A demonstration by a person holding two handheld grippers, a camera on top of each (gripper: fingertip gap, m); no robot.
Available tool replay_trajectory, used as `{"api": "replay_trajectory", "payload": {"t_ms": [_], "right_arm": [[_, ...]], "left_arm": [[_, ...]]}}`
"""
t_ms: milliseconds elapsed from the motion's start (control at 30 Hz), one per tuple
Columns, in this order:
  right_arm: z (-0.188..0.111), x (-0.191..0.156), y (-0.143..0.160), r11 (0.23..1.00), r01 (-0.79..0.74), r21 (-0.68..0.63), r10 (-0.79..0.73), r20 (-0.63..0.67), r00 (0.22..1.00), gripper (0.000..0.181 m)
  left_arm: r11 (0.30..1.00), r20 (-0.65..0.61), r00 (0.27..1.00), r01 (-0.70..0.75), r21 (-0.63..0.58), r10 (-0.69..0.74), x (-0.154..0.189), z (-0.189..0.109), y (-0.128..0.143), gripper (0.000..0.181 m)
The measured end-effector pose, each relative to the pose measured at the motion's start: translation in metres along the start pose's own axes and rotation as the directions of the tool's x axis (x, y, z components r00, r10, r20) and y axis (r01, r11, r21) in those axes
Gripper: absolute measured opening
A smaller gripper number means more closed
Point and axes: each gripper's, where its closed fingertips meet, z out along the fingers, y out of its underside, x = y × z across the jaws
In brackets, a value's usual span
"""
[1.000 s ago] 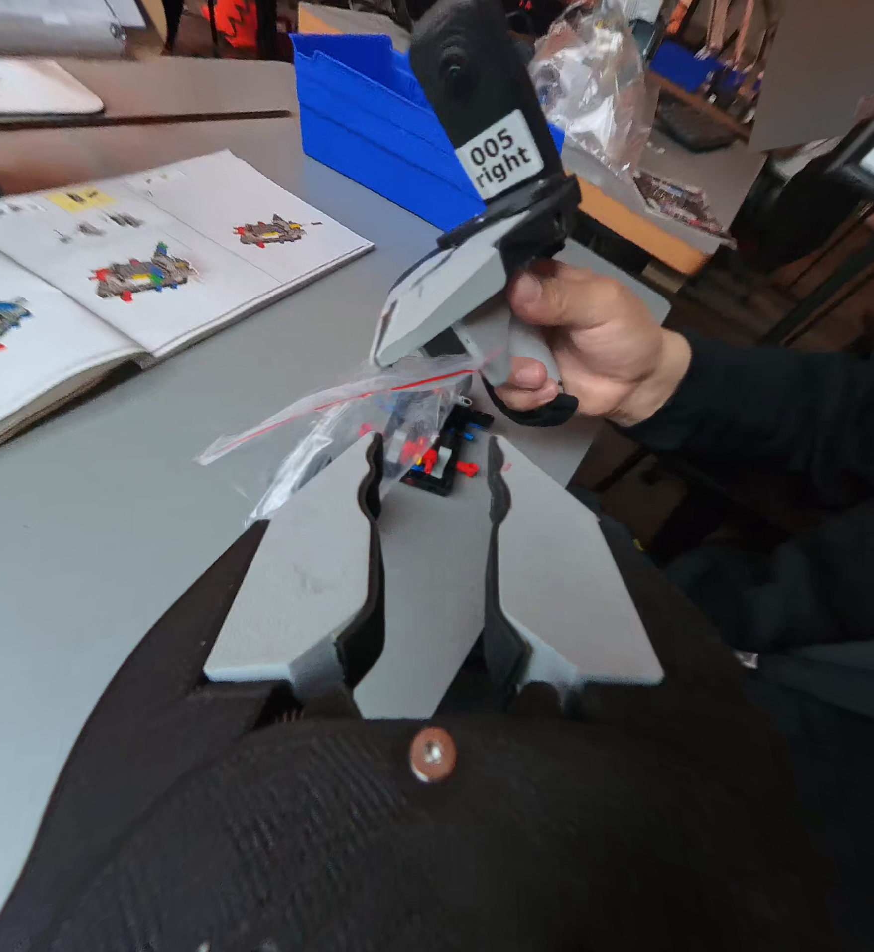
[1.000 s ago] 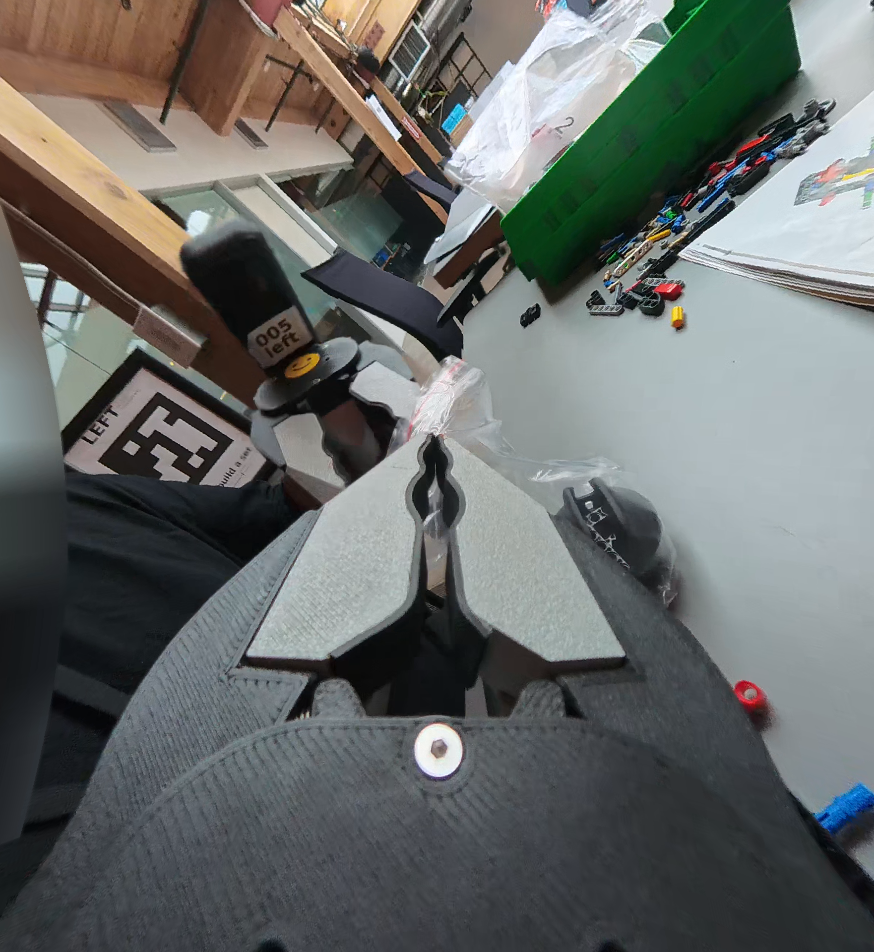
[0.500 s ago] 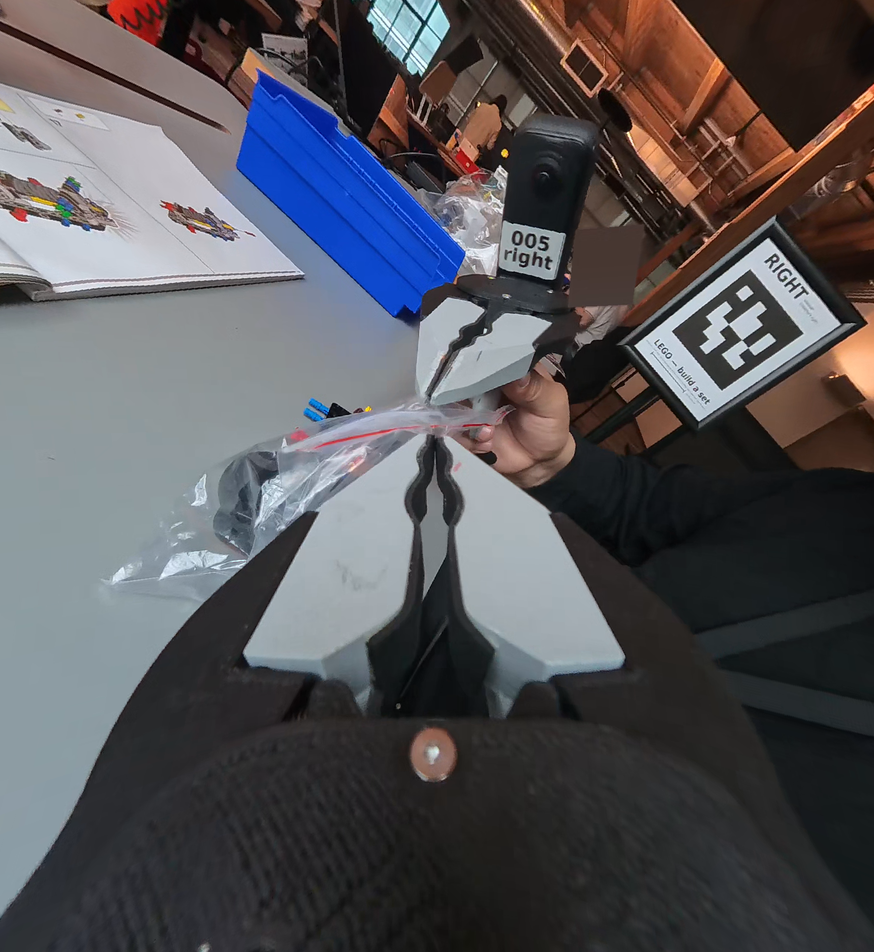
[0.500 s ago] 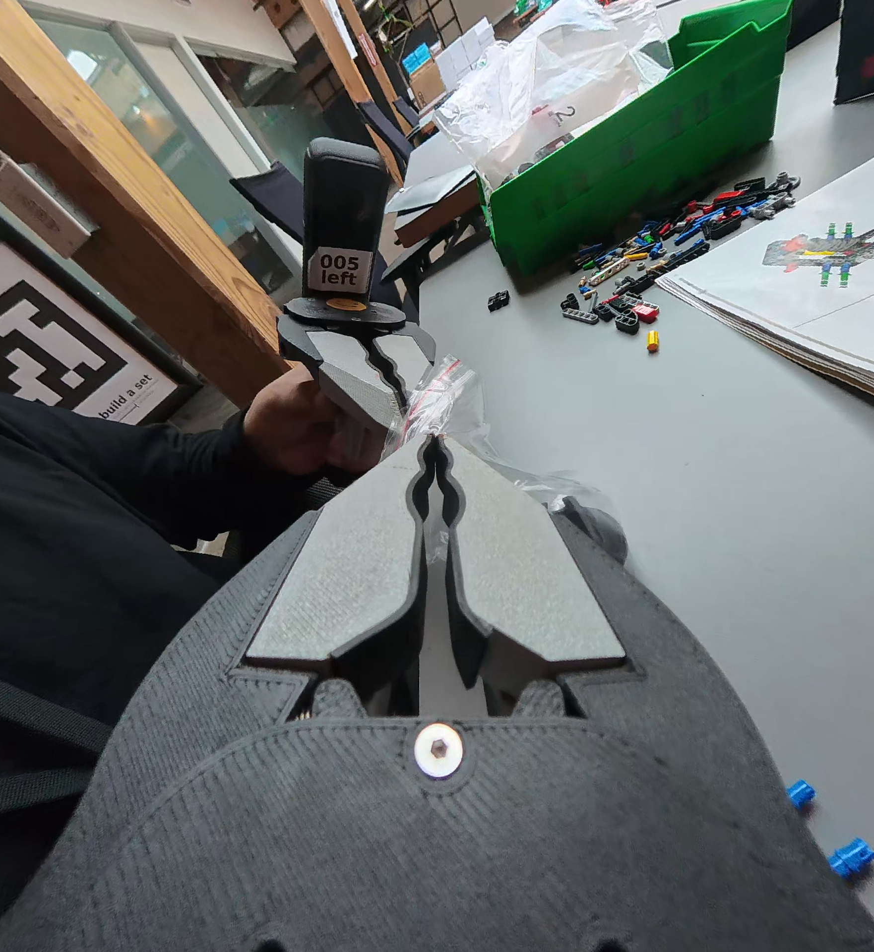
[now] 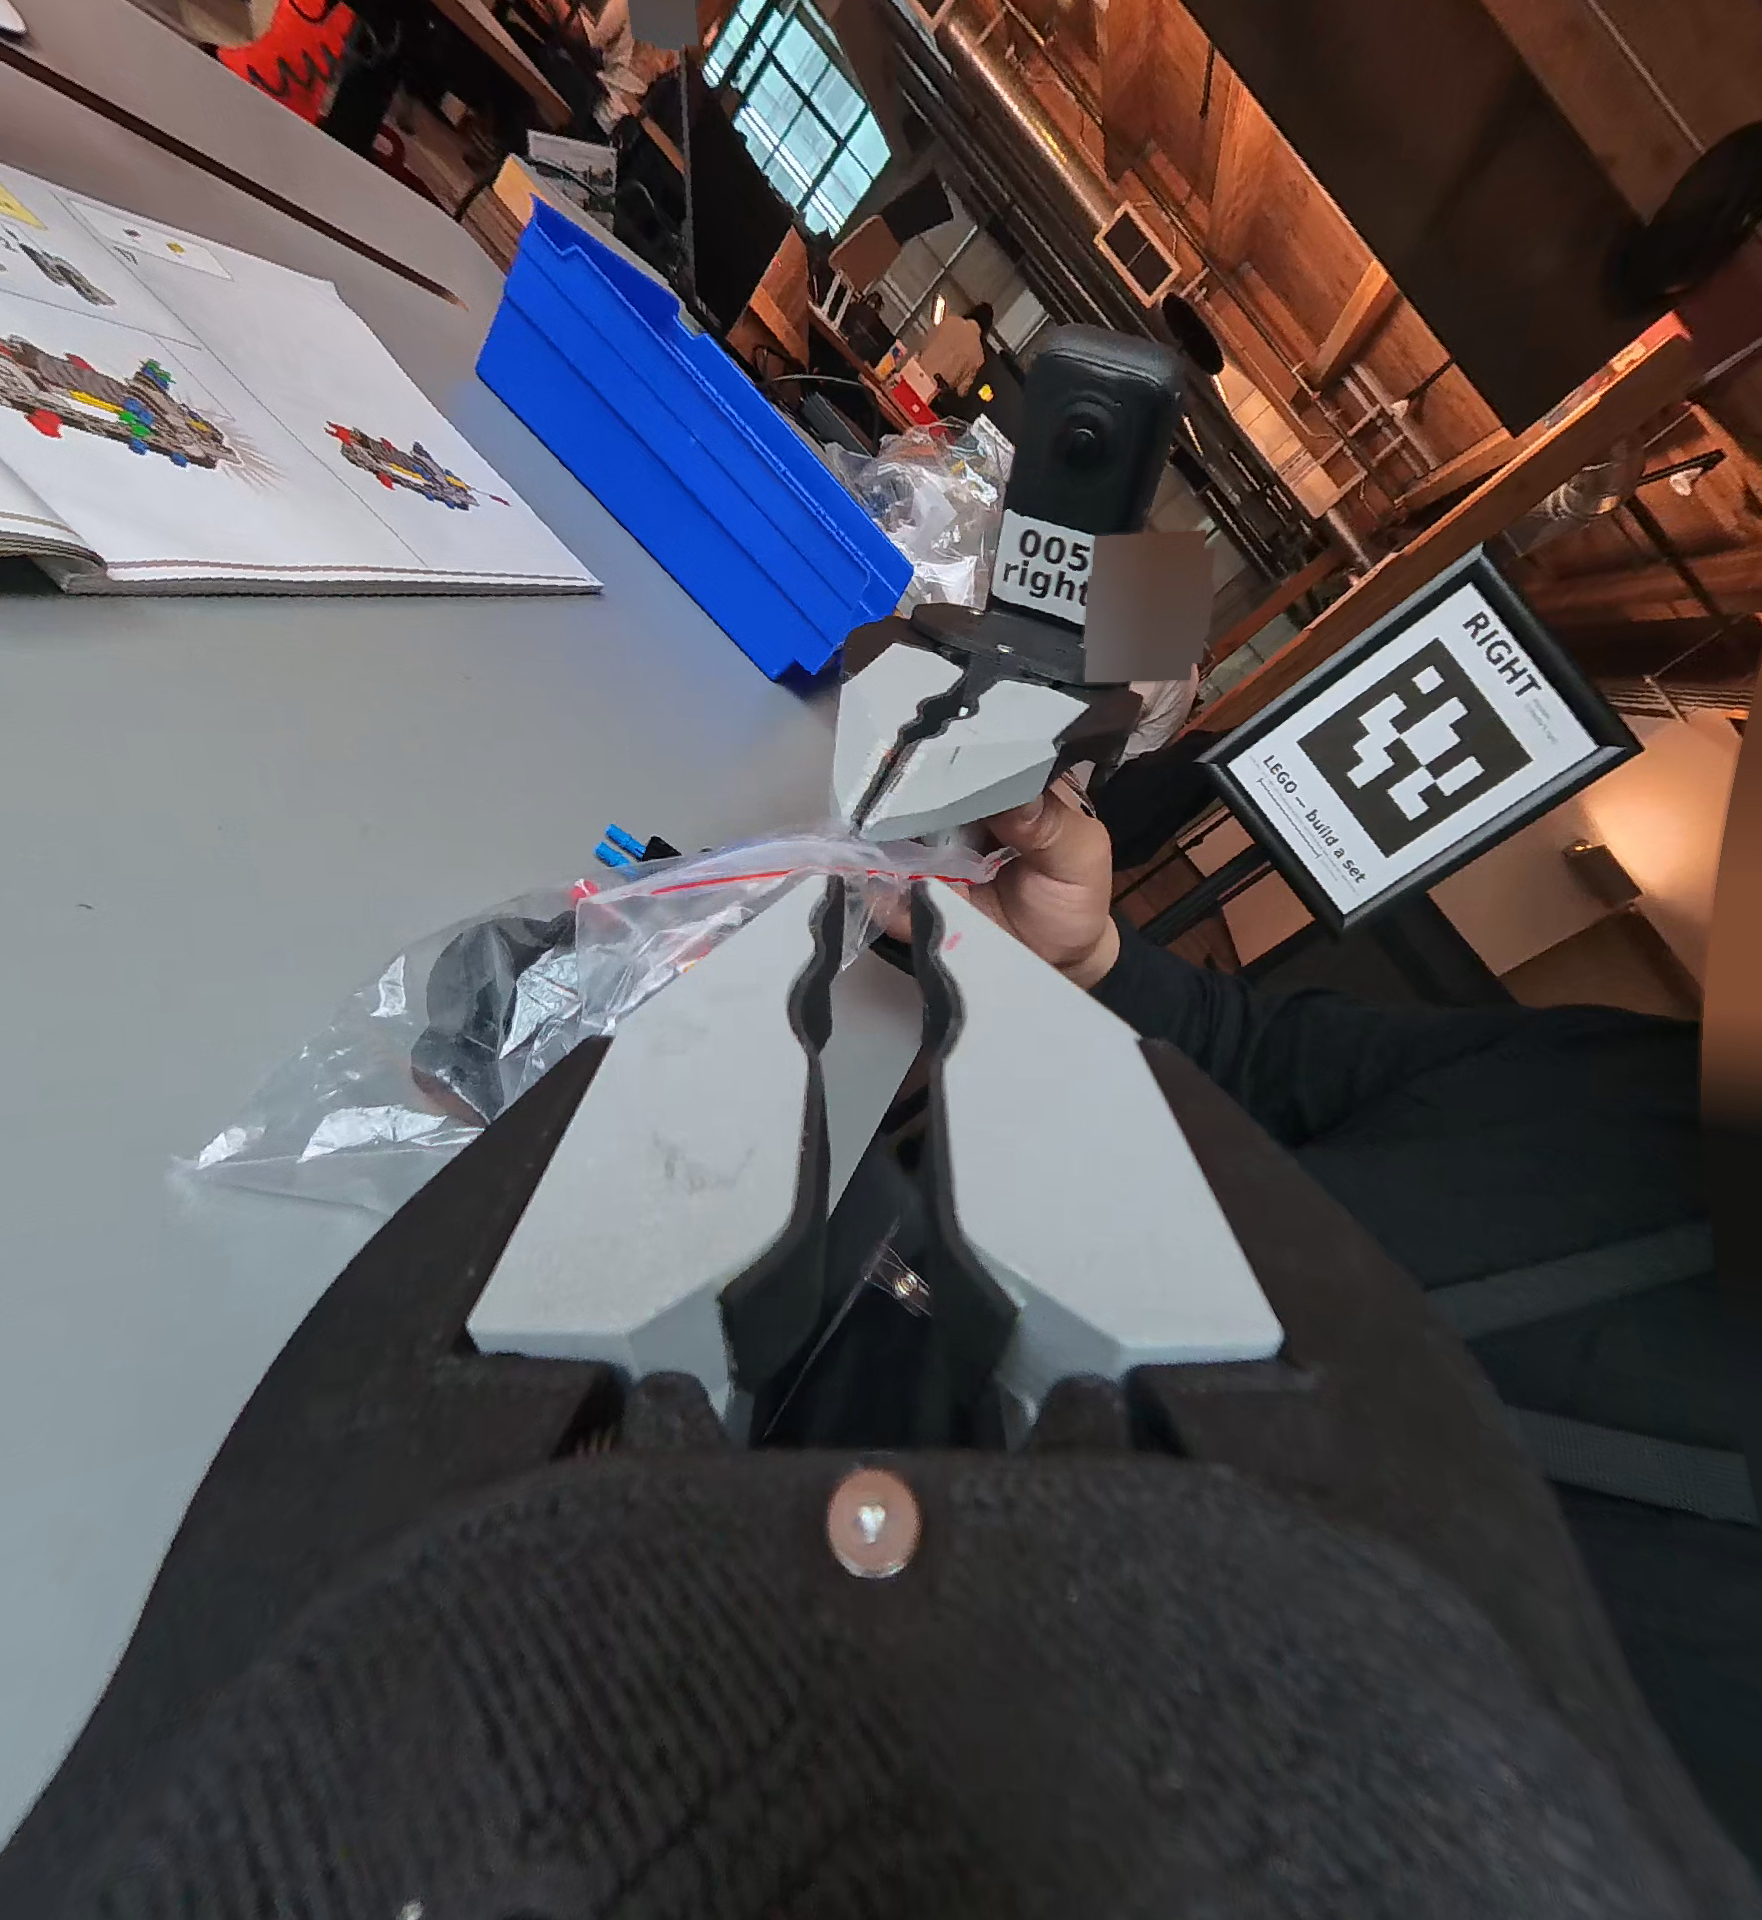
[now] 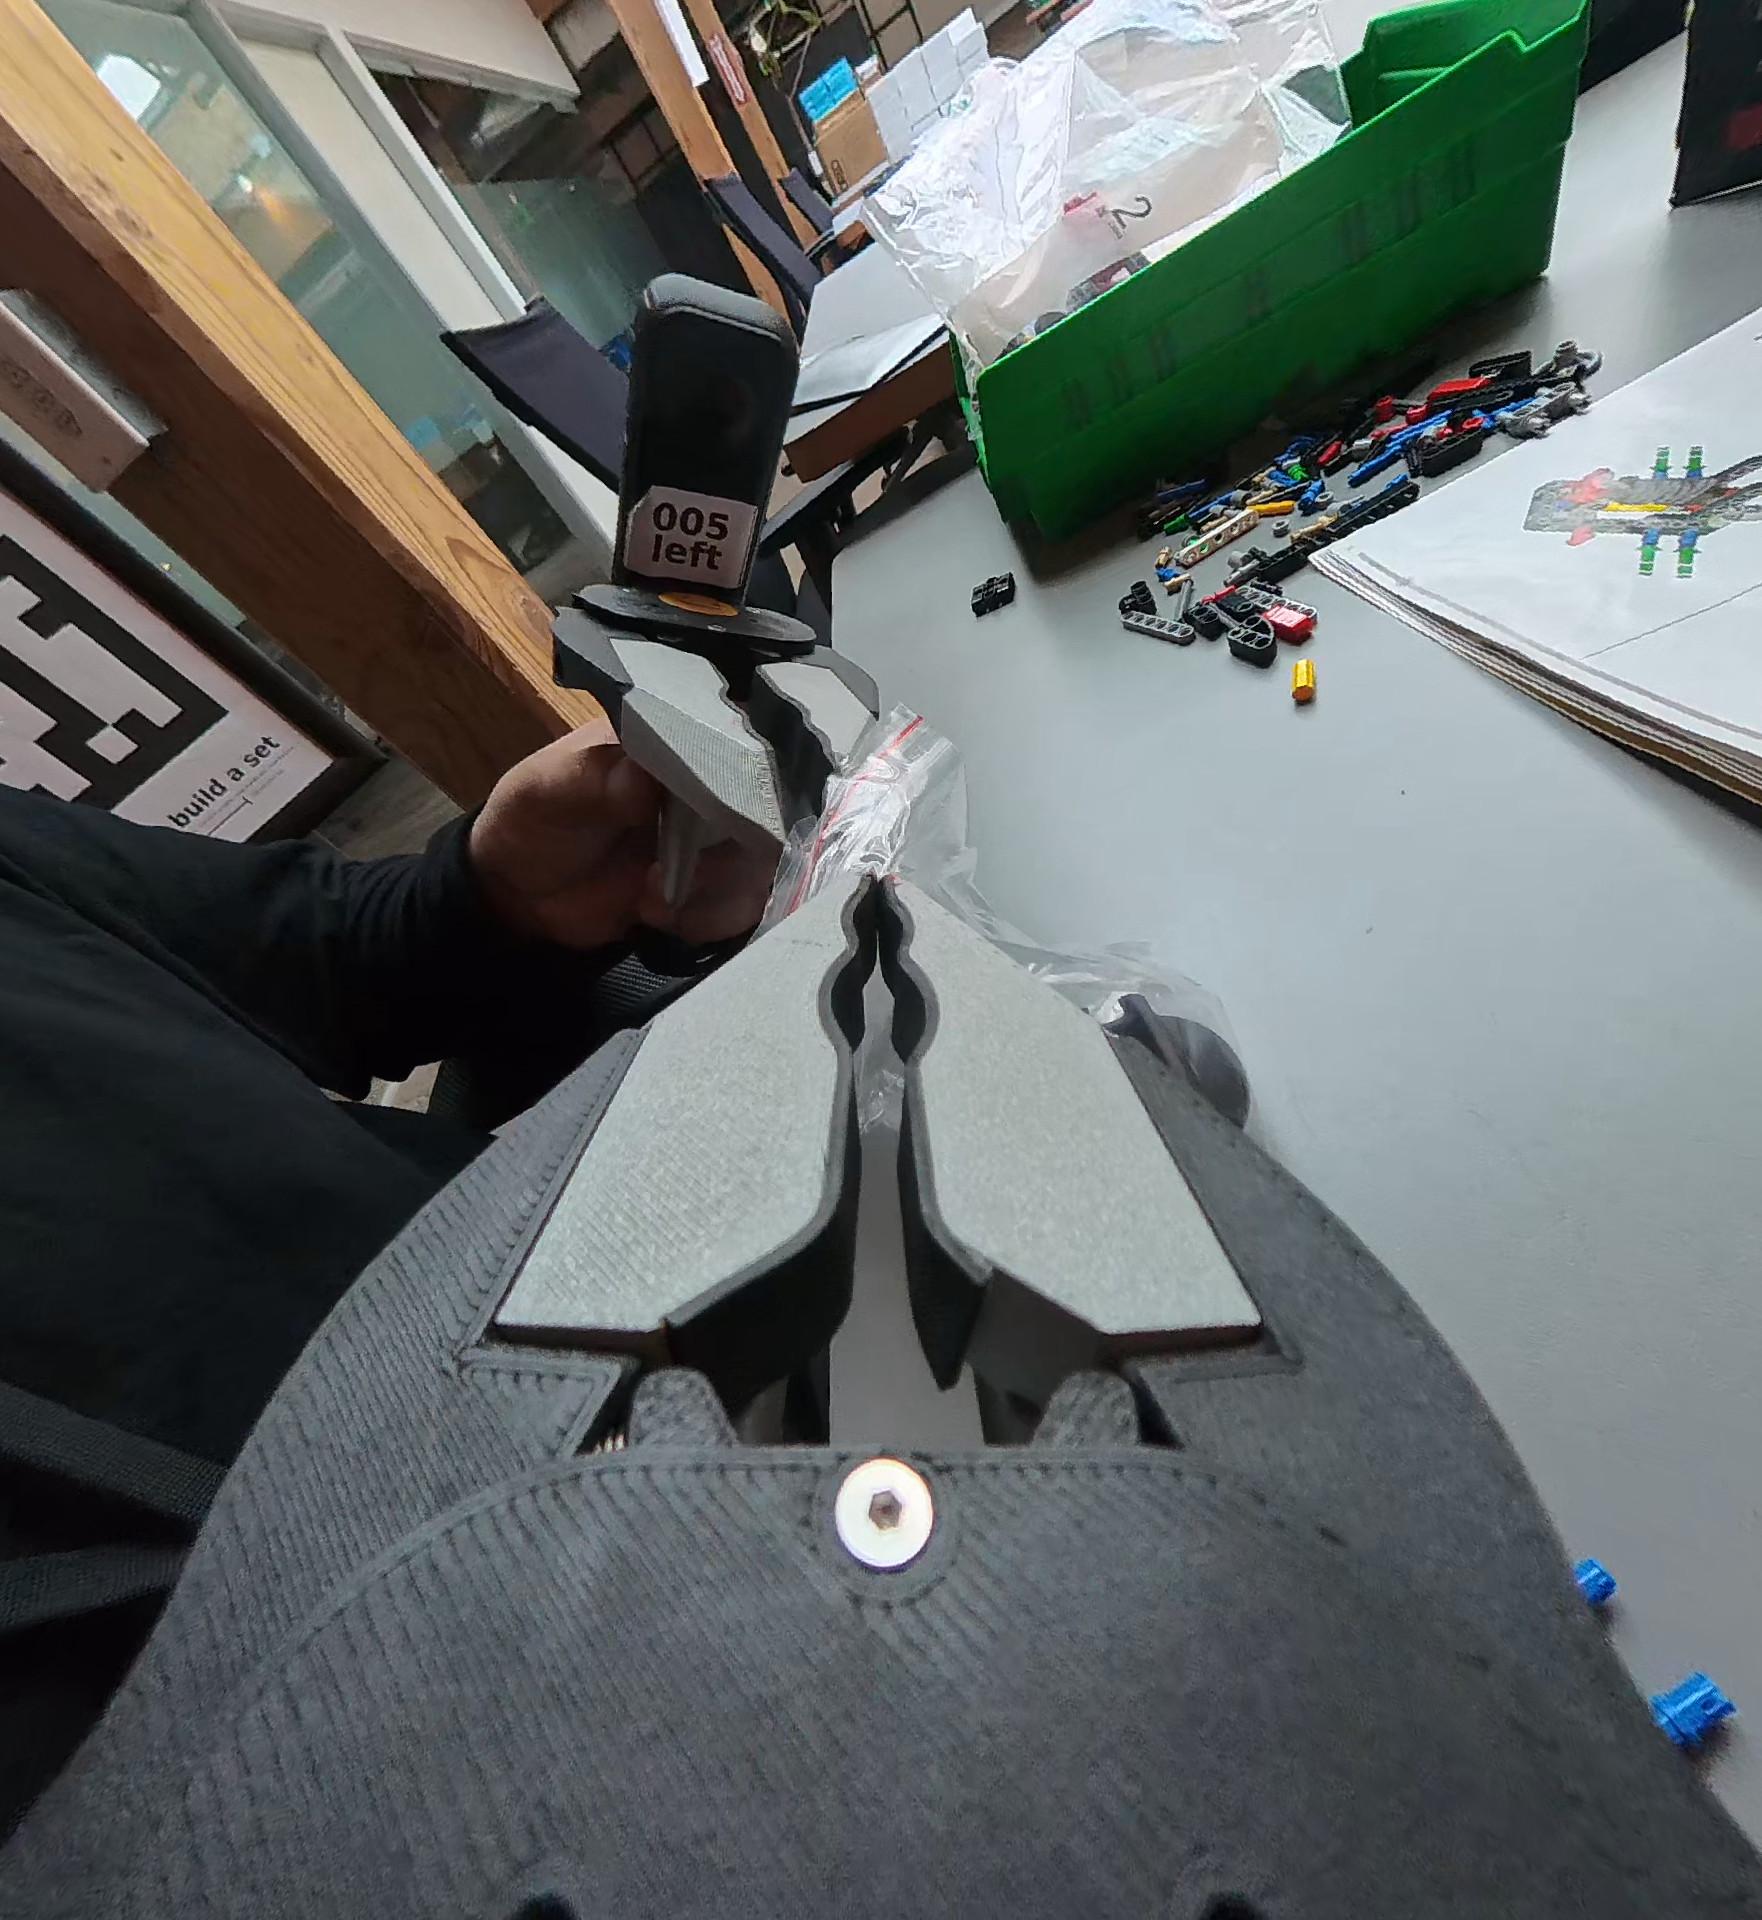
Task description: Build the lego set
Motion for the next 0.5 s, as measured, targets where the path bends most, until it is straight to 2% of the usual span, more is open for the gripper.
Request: {"api": "replay_trajectory", "payload": {"t_ms": [167,333,400,433,467,500], "right_arm": [[0.002,-0.002,0.001,1.0,0.02,-0.007,-0.02,-0.01,1.0,0.0],[0.005,-0.006,0.0,1.0,0.004,0.002,-0.004,-0.002,1.0,0.0],[0.004,-0.007,-0.002,0.998,-0.065,0.027,0.064,0.038,0.997,0.0],[0.003,-0.007,-0.003,0.994,-0.107,0.038,0.104,0.063,0.993,0.0],[0.003,-0.007,-0.002,0.989,-0.144,0.045,0.14,0.083,0.987,0.0],[0.003,-0.005,-0.002,0.983,-0.176,0.051,0.171,0.096,0.981,0.0]], "left_arm": [[1.0,-0.02,1.0,0.024,-0.001,-0.024,0.001,0.003,0.002,0.001],[1.0,-0.019,1.0,-0.007,0.008,0.007,0.002,0.006,0.003,0.0],[0.997,0.037,0.996,-0.075,-0.008,0.076,-0.002,0.006,0.005,0.0],[0.987,0.099,0.982,-0.156,-0.036,0.159,-0.008,0.006,0.007,0.0],[0.97,0.165,0.956,-0.235,-0.061,0.242,-0.013,0.007,0.008,0.004],[0.952,0.214,0.928,-0.294,-0.084,0.305,-0.016,0.009,0.009,0.017]]}}
